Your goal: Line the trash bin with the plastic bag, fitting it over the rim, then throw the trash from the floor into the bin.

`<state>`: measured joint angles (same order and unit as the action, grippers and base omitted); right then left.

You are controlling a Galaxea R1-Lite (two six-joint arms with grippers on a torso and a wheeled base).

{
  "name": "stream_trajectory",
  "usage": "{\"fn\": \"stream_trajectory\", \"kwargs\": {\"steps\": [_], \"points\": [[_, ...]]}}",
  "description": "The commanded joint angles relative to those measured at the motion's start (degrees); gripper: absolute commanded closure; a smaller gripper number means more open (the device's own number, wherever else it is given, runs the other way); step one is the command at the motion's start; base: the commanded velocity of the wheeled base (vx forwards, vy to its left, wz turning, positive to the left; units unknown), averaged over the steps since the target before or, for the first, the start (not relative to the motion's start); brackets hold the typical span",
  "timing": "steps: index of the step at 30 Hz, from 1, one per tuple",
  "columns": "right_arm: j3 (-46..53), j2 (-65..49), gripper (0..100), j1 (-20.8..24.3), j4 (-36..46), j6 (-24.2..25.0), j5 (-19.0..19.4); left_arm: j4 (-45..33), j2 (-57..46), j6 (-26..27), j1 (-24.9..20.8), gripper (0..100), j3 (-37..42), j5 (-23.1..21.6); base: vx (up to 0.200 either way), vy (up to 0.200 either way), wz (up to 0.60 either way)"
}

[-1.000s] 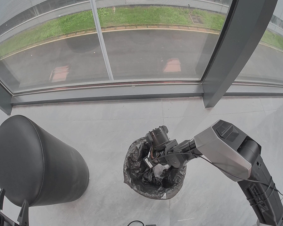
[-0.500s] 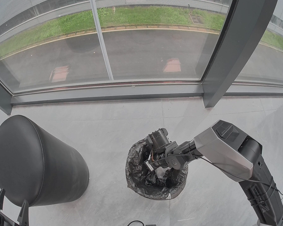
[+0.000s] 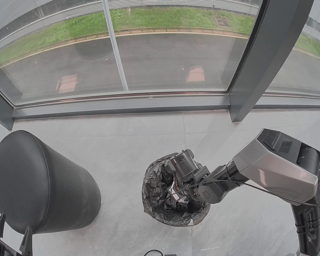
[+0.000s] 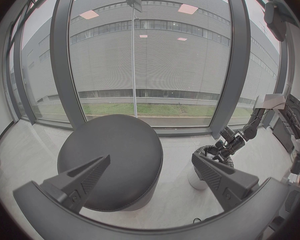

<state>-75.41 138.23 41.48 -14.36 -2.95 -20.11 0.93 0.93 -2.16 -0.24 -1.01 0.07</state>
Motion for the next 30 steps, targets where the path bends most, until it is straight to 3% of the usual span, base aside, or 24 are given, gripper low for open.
{"fn": "stream_trajectory", "kwargs": {"steps": [1,18,30], "points": [[1.93,-2.53,100,-0.26,-0.49,0.05,-0.98,0.04,-0.84,-0.04,0.07,0,1.01,0.01,0.000,0.000,0.00],[-7.47,7.05,100,-5.45,-0.76,-1.71,-0.72,0.04,-0.84,-0.04,-0.02,0,1.01,0.01,0.000,0.000,0.00],[-9.58,9.60,100,-5.71,-0.76,-2.24,-0.19,0.04,-0.84,-0.04,-0.02,0,1.01,0.01,0.000,0.000,0.00]]}}
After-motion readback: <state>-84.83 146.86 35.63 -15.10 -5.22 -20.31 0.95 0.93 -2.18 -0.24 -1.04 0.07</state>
